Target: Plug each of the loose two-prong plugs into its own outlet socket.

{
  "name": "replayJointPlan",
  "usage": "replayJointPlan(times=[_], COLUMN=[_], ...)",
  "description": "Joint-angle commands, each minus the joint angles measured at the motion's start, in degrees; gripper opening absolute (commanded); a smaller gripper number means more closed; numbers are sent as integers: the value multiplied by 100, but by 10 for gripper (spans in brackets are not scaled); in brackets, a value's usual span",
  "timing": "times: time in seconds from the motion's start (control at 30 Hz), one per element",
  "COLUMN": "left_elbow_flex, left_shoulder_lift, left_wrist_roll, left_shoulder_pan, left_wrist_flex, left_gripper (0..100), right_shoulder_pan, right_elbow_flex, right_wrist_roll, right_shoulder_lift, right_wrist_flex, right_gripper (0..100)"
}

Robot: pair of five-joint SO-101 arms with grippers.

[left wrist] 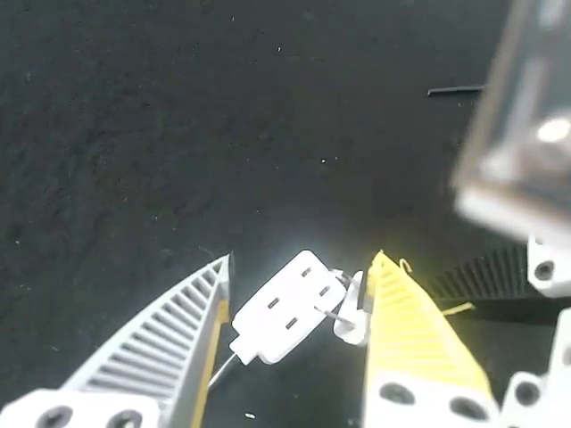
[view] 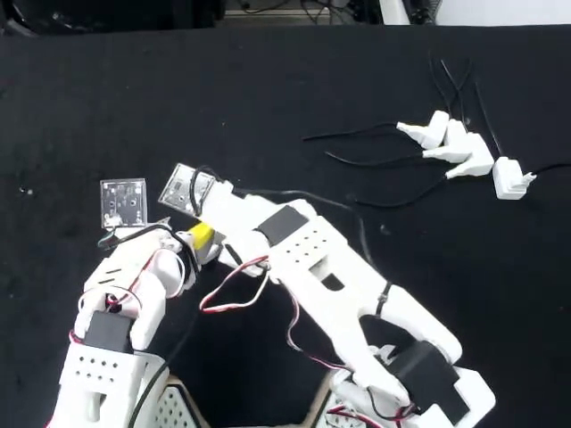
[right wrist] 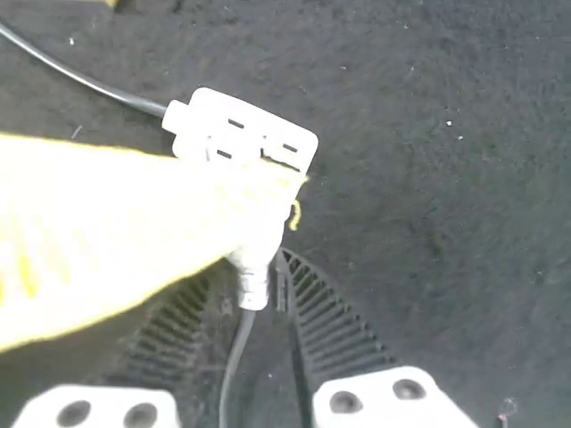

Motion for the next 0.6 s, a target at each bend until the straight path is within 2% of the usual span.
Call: replayJointPlan(times=[0.0,0.2,0.57], left_elbow_flex=[-4,224,242], left_shoulder_lift=[-62,-62,-62], left_wrist_roll=[-220,-352,-352], left_shoulder_pan=[48,-303,-321], left_wrist_flex=[-167,-457,-431], left_gripper=[249,249,249], right_shoulder_pan=[-62,-44,-70], right_elbow_flex=[-391,-971,-1604], right_wrist_roll=[-44,-229,-237], right_shoulder_lift=[-426,-426,-426], right_wrist_flex=[-44,484,905], right_gripper=[11,11,11])
